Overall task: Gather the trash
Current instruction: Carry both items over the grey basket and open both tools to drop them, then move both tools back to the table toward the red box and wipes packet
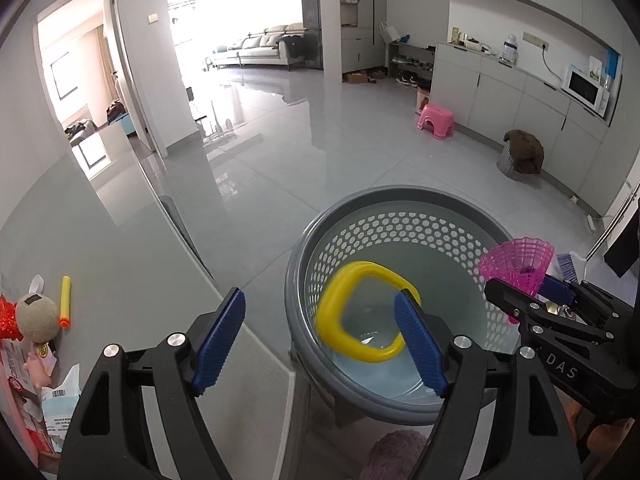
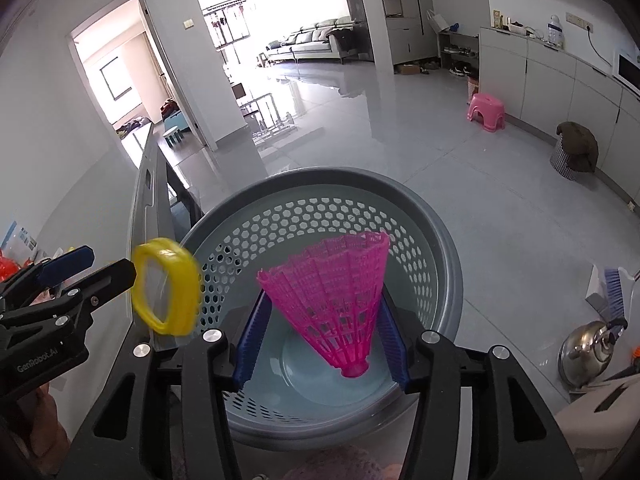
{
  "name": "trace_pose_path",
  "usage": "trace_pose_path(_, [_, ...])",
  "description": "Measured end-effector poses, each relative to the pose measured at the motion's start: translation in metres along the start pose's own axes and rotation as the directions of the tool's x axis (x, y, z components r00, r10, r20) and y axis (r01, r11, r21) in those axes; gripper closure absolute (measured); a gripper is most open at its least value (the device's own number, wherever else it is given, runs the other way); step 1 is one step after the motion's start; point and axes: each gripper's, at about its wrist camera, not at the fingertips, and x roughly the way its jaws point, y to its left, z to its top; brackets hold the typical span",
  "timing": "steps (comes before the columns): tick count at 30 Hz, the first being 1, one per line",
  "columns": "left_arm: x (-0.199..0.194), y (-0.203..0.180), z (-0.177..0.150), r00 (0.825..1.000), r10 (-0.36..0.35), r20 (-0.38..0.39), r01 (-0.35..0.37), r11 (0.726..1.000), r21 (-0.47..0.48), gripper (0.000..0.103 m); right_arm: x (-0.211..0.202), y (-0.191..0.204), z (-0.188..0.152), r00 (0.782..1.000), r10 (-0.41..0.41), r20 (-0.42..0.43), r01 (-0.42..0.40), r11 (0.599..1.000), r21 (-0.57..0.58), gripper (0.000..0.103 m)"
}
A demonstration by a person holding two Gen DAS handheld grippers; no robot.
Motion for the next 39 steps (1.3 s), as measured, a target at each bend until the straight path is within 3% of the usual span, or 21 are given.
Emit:
trace_pose_path(2, [0.0,0.0,0.001,1.0,0.001,0.003,-0.001,1.0,-0.003,0.022,-0.002,-0.001,0.0,1.0,-0.007,0.017,0.007,1.0,0.001,0.035])
trace_pose_path(20, [-0.016,0.028,-0.009,1.0,0.023,0.002,-0.023,0.998,-0.064,0.022,-0.01,0.004,-0.006,1.0,0.0,0.007,-0.001,1.0,0.018,0.035])
trace_pose_path(39, [-0.074,0.121,-0.048,0.982,0.186,0.036,-0.178,0.971,-0.162,0.018,-0.021,0.09,-0.009,0.993,0.117,0.009,-0.115,0.989,-0.097,0.035])
